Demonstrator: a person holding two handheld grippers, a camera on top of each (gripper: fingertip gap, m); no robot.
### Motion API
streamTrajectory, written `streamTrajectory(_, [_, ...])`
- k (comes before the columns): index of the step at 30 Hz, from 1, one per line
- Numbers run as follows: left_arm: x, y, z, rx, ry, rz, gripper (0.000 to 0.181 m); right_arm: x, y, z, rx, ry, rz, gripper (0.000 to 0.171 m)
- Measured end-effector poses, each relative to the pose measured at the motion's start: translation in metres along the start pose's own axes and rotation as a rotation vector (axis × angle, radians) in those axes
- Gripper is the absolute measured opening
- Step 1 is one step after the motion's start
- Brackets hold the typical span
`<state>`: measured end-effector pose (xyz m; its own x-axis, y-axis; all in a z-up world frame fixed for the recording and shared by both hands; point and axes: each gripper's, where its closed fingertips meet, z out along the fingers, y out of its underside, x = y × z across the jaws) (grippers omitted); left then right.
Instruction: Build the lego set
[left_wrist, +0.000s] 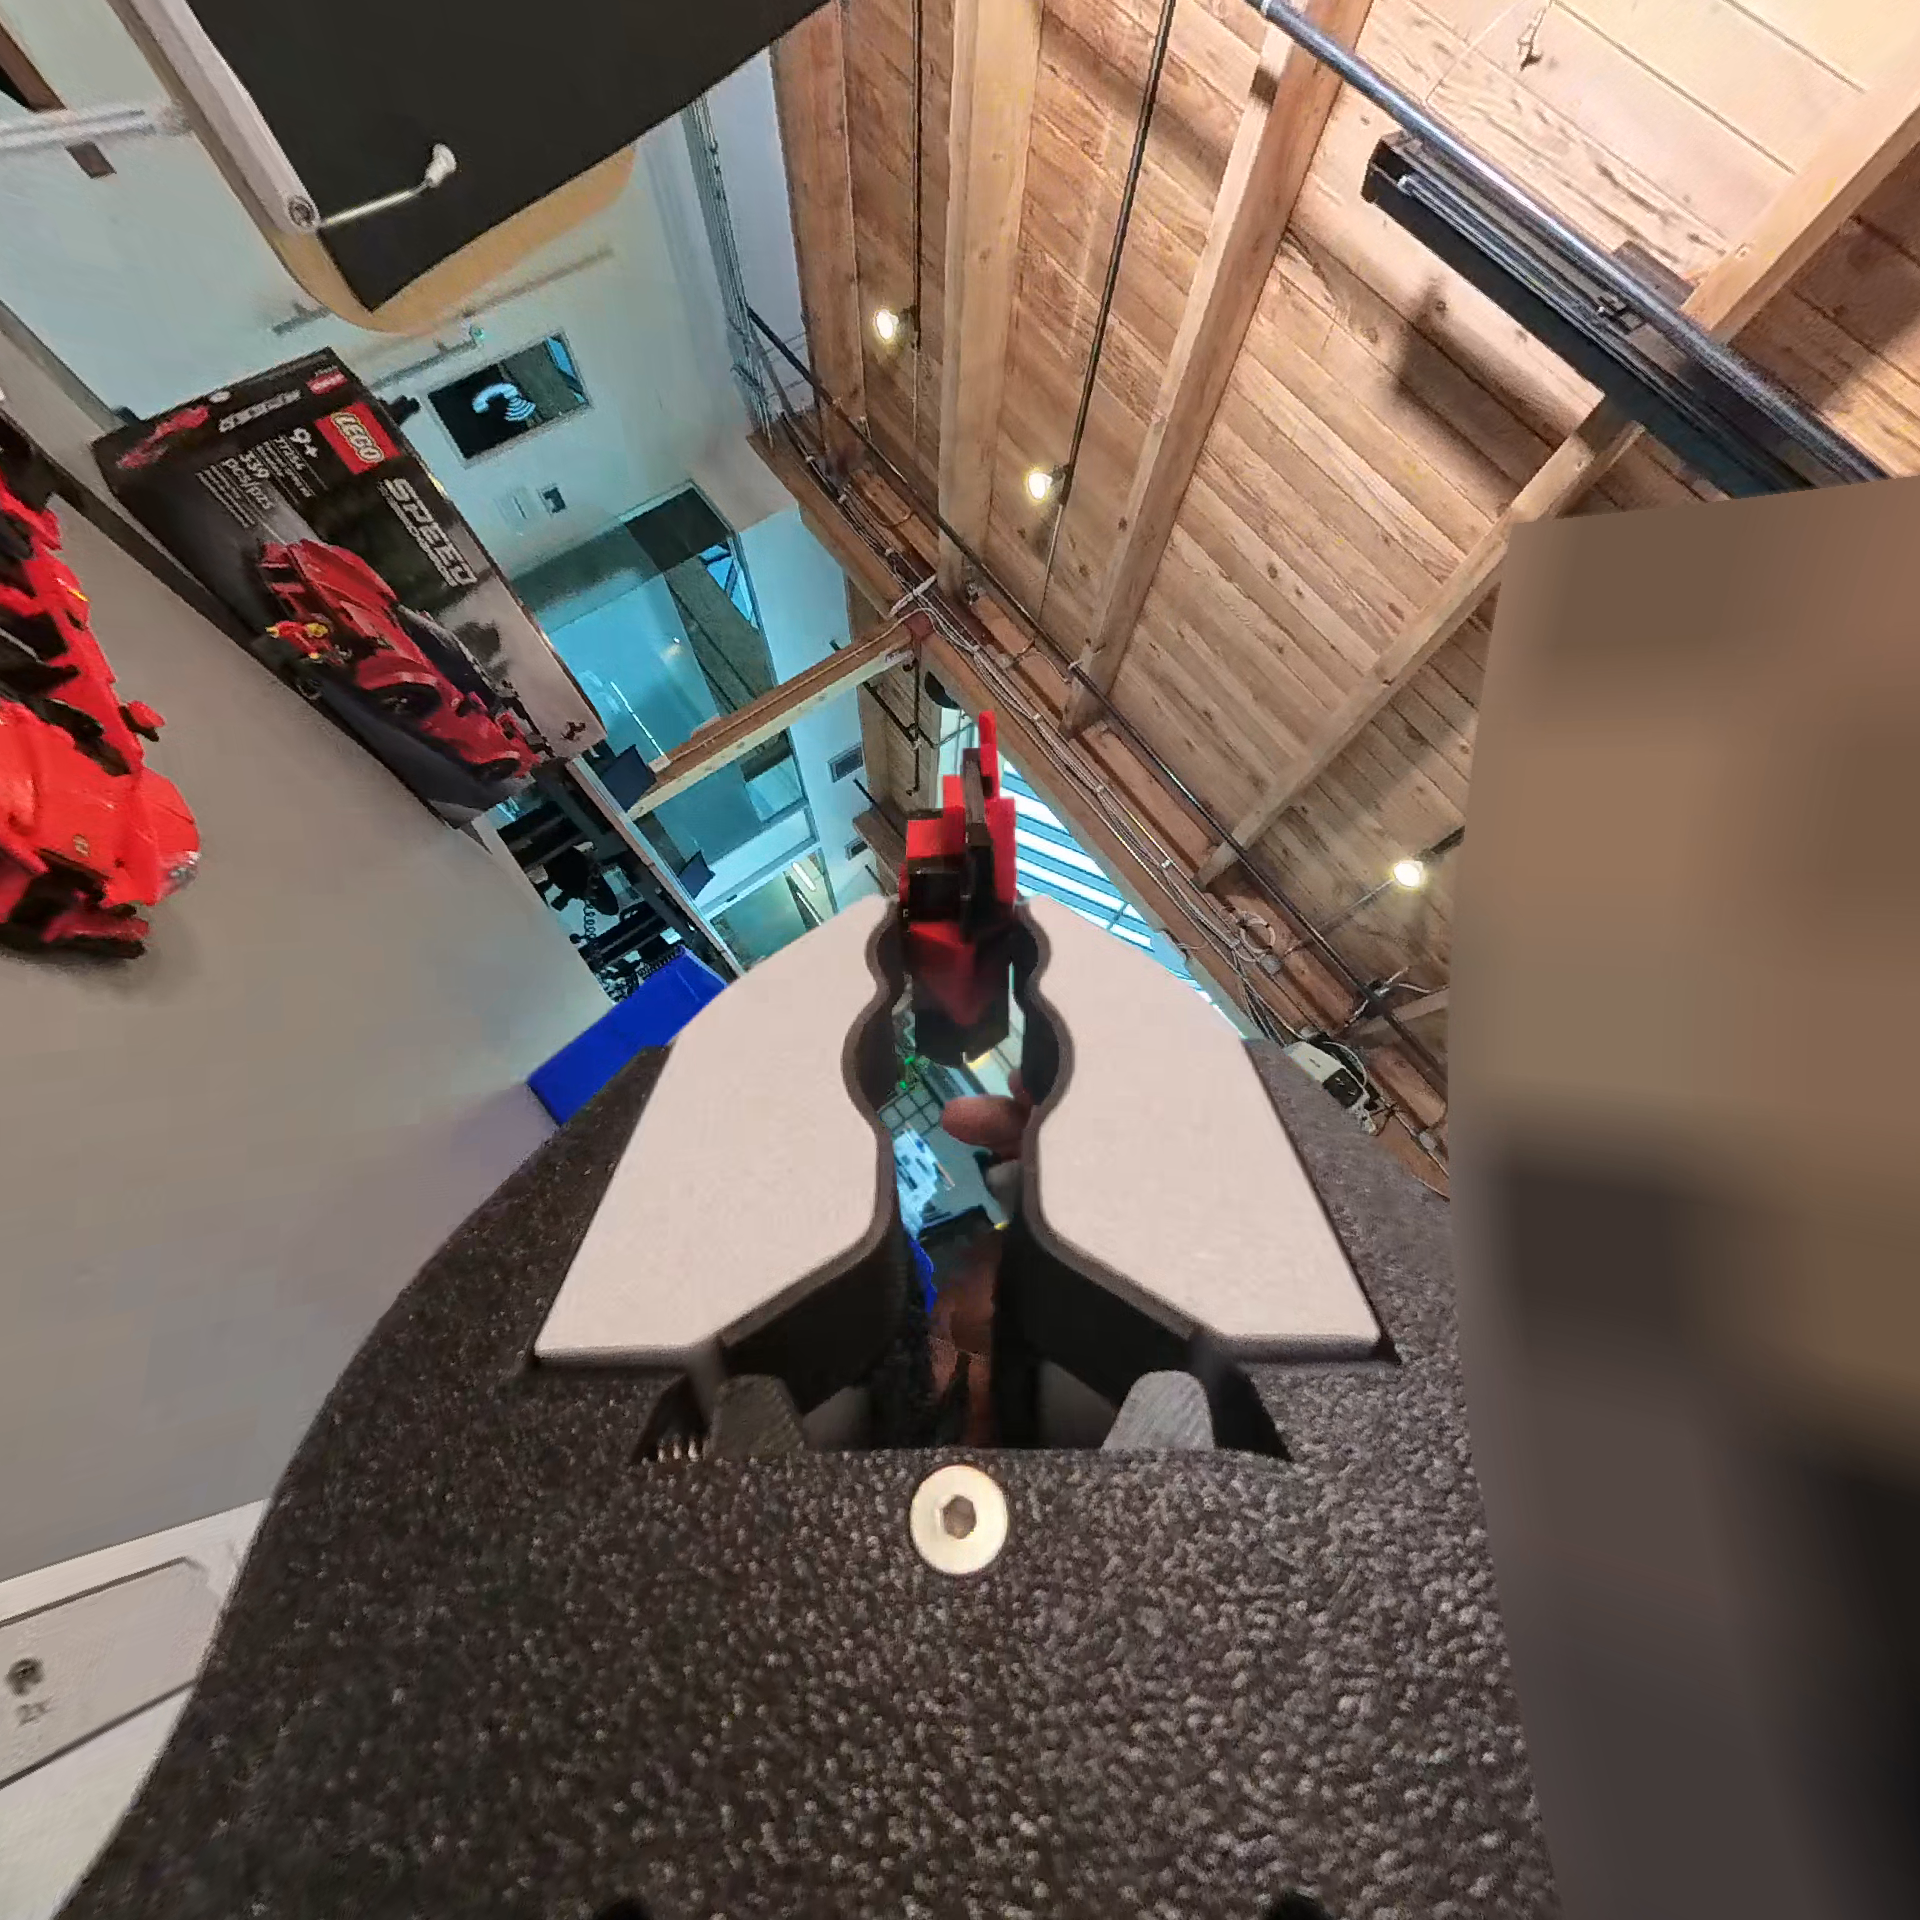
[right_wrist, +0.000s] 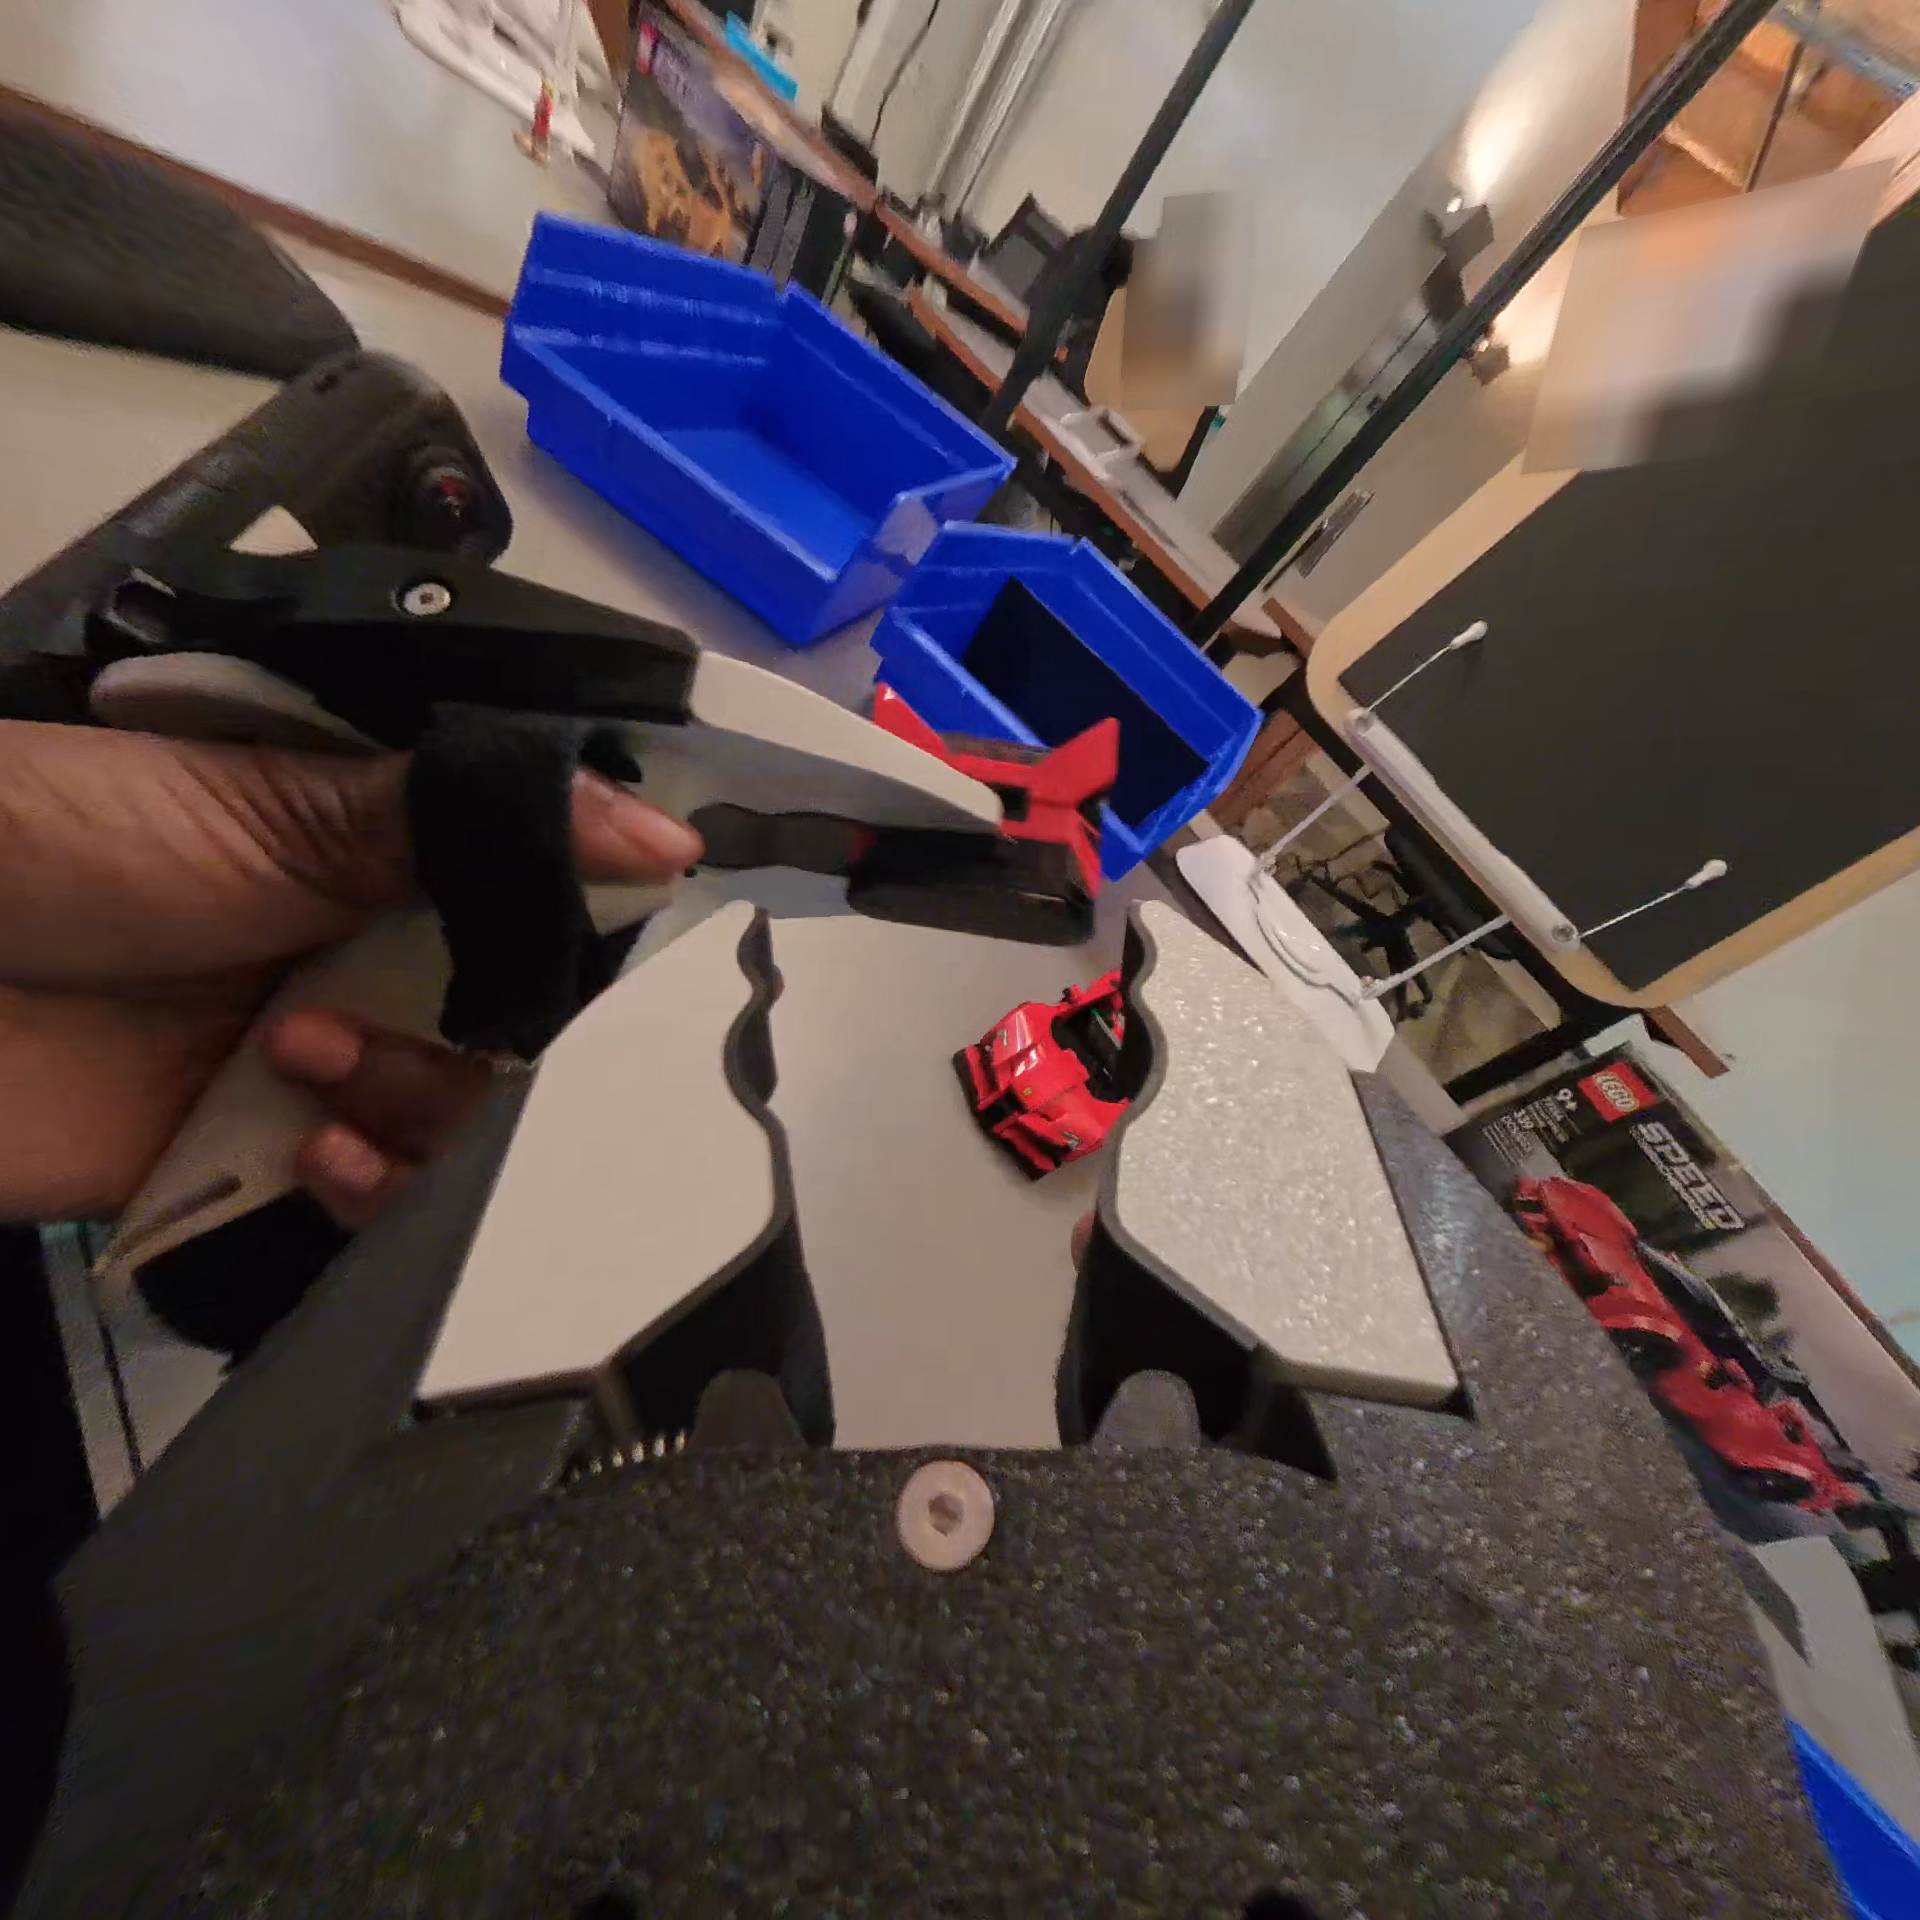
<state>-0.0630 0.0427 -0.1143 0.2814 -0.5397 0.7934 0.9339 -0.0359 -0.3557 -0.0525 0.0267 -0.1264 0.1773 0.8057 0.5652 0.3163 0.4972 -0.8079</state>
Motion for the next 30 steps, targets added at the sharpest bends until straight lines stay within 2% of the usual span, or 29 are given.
streamTrajectory(3, [0.002,0.005,0.001,-0.01,0.001,0.02,0.019,-0.002,0.006,0.012,-0.066,0.029,-0.007,0.069])
streamTrajectory(7, [0.0,0.01,-0.003,-0.017,-0.018,0.088,0.02,0.0,0.01,0.016,-0.083,0.056,-0.025,0.054])
streamTrajectory(15, [-0.011,0.018,-0.006,-0.086,-0.063,0.182,0.02,-0.003,0.021,0.016,-0.076,0.009,0.026,0.053])
streamTrajectory(17, [-0.006,0.021,-0.004,-0.145,-0.034,0.205,0.031,0.001,0.022,0.013,-0.046,-0.008,0.105,0.052])
streamTrajectory(19, [-0.002,0.021,-0.003,-0.194,-0.014,0.229,0.044,0.008,0.021,0.008,0.021,-0.052,0.264,0.052])
streamTrajectory(21, [0.0,0.014,-0.005,-0.226,-0.015,0.292,0.053,0.014,0.014,0.0,0.15,-0.195,0.576,0.052])
streamTrajectory(24, [0.006,-0.003,-0.011,-0.248,-0.017,0.456,0.053,0.035,-0.009,-0.029,0.491,-0.589,1.197,0.051])
streamTrajectory(26, [0.009,-0.011,-0.017,-0.289,-0.035,0.586,0.053,0.061,-0.016,-0.055,0.763,-0.87,1.54,0.052])
streamTrajectory(28, [0.009,-0.015,-0.023,-0.341,-0.061,0.704,0.053,0.073,-0.013,-0.067,0.905,-1.003,1.68,0.052])
streamTrajectory(30, [0.009,-0.017,-0.028,-0.384,-0.085,0.815,0.052,0.067,-0.011,-0.068,0.896,-1.007,1.664,0.052])
